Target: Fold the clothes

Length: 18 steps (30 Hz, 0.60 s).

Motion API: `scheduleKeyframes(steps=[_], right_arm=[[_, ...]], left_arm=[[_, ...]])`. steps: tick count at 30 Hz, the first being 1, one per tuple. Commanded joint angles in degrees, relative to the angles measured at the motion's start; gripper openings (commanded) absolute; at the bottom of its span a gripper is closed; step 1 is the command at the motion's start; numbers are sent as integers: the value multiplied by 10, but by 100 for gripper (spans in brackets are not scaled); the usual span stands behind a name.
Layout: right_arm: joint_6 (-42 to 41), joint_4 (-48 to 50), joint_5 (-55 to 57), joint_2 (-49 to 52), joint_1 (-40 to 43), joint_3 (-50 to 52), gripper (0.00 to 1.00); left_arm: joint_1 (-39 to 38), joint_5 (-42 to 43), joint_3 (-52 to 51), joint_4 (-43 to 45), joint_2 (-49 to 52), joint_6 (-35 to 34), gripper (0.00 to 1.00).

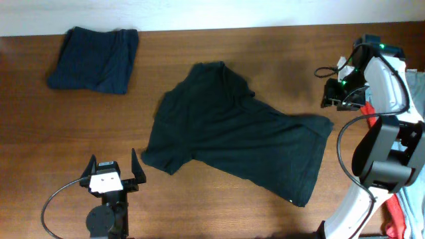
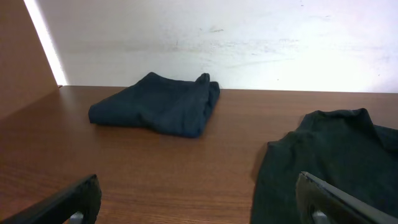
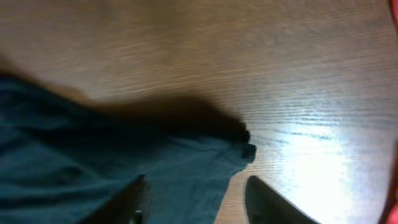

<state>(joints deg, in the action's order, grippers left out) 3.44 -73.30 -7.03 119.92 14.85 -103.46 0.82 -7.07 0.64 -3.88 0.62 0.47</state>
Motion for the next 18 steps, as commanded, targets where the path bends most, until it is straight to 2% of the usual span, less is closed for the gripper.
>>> scheduleKeyframes(steps=[1, 2, 3, 18], right_arm=[[8, -2, -13, -16, -1, -12, 70], [8, -2, -14, -16, -1, -12, 79], [6, -2, -14, -16, -1, -12, 99], [6, 2, -14, -16, -1, -12, 99]], left_arm=[[-2, 2, -1, -2, -3, 11, 99], [-2, 2, -1, -2, -3, 11, 99], [-2, 2, -1, -2, -3, 11, 99], [-2, 2, -1, -2, -3, 11, 99]])
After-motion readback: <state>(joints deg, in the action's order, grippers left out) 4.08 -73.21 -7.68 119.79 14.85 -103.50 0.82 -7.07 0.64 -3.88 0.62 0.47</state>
